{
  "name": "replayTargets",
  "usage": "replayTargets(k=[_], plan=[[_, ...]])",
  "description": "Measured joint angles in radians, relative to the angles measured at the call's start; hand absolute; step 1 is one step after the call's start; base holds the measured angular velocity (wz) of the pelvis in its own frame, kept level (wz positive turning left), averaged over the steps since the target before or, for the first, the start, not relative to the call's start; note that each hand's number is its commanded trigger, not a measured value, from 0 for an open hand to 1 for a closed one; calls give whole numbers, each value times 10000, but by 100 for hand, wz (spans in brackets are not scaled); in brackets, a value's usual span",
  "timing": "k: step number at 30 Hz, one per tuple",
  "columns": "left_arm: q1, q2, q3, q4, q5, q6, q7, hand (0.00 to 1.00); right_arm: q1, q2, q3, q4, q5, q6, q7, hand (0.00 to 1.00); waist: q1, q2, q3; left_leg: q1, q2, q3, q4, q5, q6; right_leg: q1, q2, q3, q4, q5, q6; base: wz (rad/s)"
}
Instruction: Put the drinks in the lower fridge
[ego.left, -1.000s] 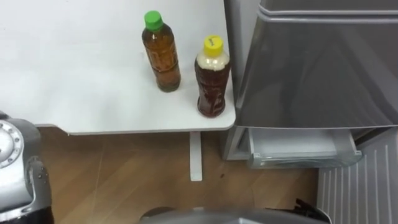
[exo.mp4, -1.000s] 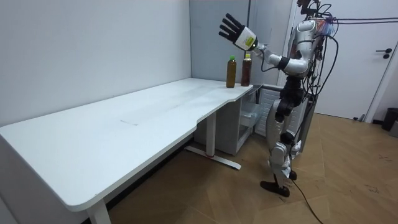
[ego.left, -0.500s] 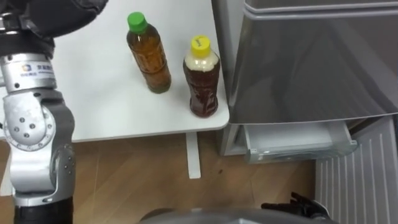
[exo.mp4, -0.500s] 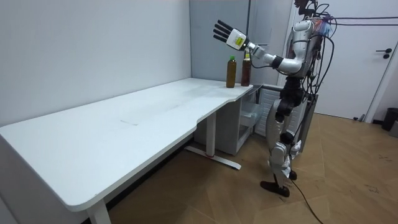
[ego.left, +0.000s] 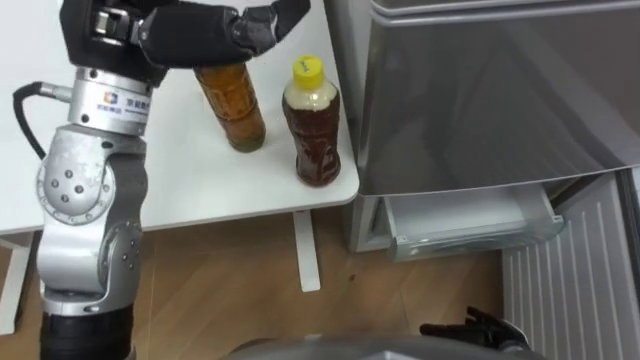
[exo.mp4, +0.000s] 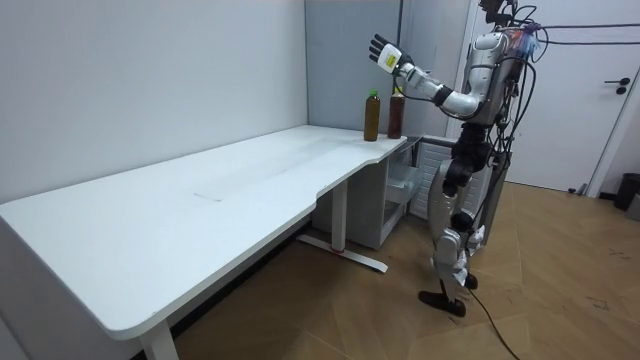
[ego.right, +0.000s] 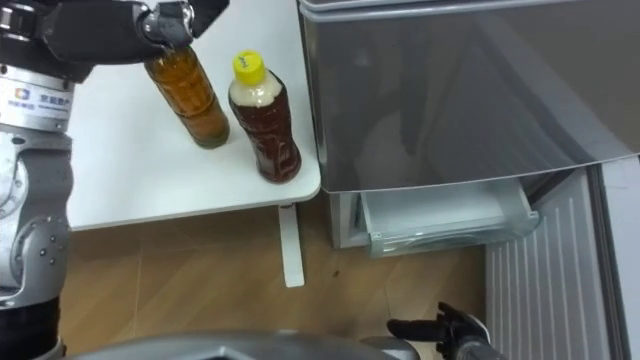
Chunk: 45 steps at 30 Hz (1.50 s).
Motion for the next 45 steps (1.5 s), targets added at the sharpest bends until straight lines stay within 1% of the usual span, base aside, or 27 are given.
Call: replayTargets(k=[3,5,8,11,15,18,19,20,22,23,26,27,31,35,39,45], plan=[[2,-14,-75,102,9,162,-293,0,14,6,21,18,73,16,-10,0,-53,-5,7,-1,-2,-4,7,0,0,-1,-5,-19,0,3,-4,0],[3,-92,-79,200,9,384,-630,0,-2,8,14,11,72,100,-6,0,-78,-3,6,-18,2,-6,5,0,0,-6,-4,-46,0,2,-4,0],[10,-164,-102,270,12,565,-950,0,-82,19,20,2,71,139,-5,0,-162,-2,7,-29,1,-28,-3,0,0,-16,-4,-102,-4,2,-3,1],[11,-209,-142,336,14,715,-1233,0,-103,23,21,9,71,195,-12,0,-215,0,8,-29,2,-30,-11,0,0,-46,-3,-117,-10,2,-3,0],[12,-231,-308,442,15,797,-1367,0,-126,25,43,11,72,219,-26,0,-211,-8,14,-29,1,-30,-27,0,0,-54,-3,-124,-11,2,-3,0],[15,-237,-323,471,15,927,-1470,0,-130,32,50,13,72,232,-29,0,-211,-26,25,-23,2,-29,-28,0,0,-54,-4,-124,-10,2,-3,0],[73,-237,-330,495,35,955,-1469,0,-129,28,49,-9,70,288,-29,0,-196,-32,28,8,1,-18,-42,0,0,-41,-4,-114,-9,2,-3,0],[194,-237,-380,519,86,992,-1466,0,-128,24,53,-20,74,352,-29,0,-172,-94,55,21,3,7,-44,0,0,-40,-5,-107,-5,2,-3,-3],[371,-238,-548,643,226,1023,-1477,0,-169,13,58,-24,72,420,-30,0,-149,-86,50,15,4,65,-42,0,0,-82,-8,-100,-5,2,-3,-2],[459,-236,-669,724,343,1135,-1480,0,-202,6,65,-11,67,439,-29,0,-133,-110,48,4,9,65,-30,0,-1,-133,-7,-100,8,2,-3,0],[636,-236,-822,811,528,1306,-1564,0,-214,6,155,-13,53,445,-28,0,-132,-159,33,-23,18,64,-19,0,-1,-172,-6,-94,25,2,-4,-1],[669,-236,-834,811,529,1314,-1577,0,-212,6,159,-15,52,445,-28,0,-131,-154,18,-30,20,71,-20,0,-1,-190,-6,-86,33,2,-4,-5],[801,-168,-906,874,531,1375,-1669,0,-274,6,145,-38,-104,473,-15,0,-164,-178,15,-31,15,88,-28,-1,0,-212,-12,-76,52,3,-4,0],[801,-131,-1087,1500,545,1419,-1670,0,-345,-18,148,-42,-419,545,15,0,-174,-189,10,-37,19,88,-20,0,0,-207,-17,-82,125,2,-3,0],[801,-131,-1085,1623,542,1480,-1664,0,-370,-17,146,-103,-522,558,171,0,-174,-188,-17,-29,24,91,-3,1,1,-186,-16,-67,153,2,-3,0],[803,-134,-1084,2113,553,1481,-1580,0,-382,-15,130,-151,-732,552,267,0,-180,-218,-7,29,23,95,20,3,2,-118,-14,-20,155,2,-4,0]])
